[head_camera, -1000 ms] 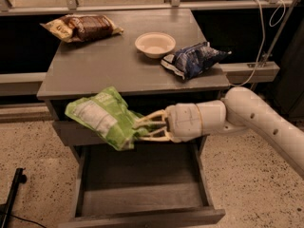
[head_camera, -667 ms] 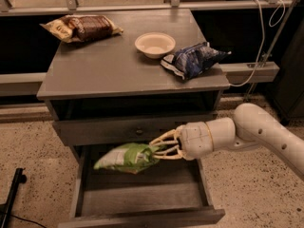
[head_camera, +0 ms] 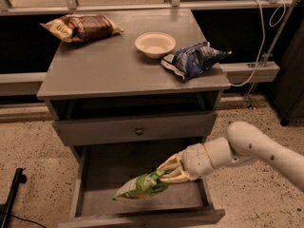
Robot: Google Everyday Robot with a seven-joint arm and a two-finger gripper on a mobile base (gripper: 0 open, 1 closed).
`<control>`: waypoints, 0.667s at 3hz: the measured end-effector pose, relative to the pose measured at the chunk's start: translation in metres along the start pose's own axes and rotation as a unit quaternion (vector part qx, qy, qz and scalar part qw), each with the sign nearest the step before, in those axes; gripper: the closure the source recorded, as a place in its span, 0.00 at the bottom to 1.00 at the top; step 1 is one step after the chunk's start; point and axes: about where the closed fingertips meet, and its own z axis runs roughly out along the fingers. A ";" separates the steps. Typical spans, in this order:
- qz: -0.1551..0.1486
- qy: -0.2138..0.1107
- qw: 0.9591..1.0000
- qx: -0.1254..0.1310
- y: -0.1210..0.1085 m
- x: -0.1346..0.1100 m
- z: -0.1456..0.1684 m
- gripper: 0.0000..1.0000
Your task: Place green rice chip bag into middle drawer
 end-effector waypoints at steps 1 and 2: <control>0.000 0.000 1.000 0.000 0.000 0.000 0.000 1.00; -0.035 -0.009 0.999 0.017 -0.004 0.012 0.001 1.00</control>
Offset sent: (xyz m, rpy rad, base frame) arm 0.0212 -0.0138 -0.0356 0.1153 -0.2459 -0.0086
